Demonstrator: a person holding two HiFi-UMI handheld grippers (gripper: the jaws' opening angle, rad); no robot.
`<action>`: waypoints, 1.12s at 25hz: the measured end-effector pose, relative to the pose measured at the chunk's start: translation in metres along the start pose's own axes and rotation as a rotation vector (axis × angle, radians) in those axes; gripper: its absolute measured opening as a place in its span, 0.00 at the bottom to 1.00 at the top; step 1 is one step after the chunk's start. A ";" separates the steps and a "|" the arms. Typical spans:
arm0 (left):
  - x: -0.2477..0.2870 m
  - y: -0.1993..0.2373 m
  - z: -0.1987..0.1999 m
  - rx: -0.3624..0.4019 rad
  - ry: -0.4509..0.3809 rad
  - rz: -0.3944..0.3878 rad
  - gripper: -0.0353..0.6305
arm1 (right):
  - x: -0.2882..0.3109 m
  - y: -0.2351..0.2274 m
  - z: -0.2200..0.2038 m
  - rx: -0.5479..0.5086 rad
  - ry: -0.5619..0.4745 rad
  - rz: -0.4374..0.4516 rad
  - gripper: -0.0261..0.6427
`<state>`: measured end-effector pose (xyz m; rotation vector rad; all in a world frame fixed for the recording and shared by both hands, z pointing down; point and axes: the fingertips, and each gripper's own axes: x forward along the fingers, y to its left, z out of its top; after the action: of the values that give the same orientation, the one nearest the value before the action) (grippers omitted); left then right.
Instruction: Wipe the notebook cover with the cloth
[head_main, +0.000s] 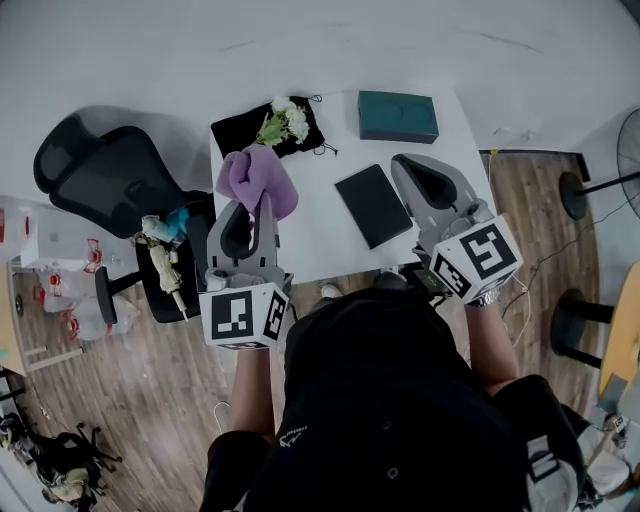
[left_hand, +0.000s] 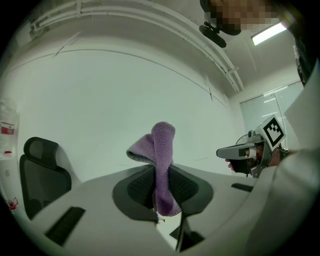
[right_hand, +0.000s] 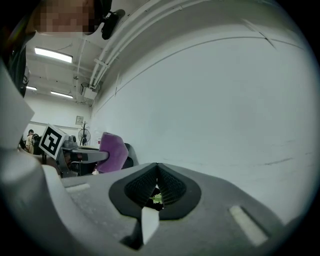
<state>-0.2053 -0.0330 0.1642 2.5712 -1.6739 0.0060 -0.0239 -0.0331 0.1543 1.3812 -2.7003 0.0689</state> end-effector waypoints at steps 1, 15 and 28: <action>0.000 0.000 0.002 0.001 -0.002 -0.002 0.15 | 0.001 0.001 0.004 -0.005 -0.008 0.004 0.04; -0.007 -0.005 -0.018 -0.013 0.040 -0.021 0.15 | 0.009 0.025 0.008 -0.032 -0.015 0.059 0.04; -0.018 -0.004 -0.018 0.002 0.032 -0.018 0.15 | 0.005 0.034 0.003 -0.017 -0.014 0.065 0.04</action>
<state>-0.2084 -0.0134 0.1807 2.5730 -1.6413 0.0474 -0.0544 -0.0174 0.1524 1.2940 -2.7509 0.0408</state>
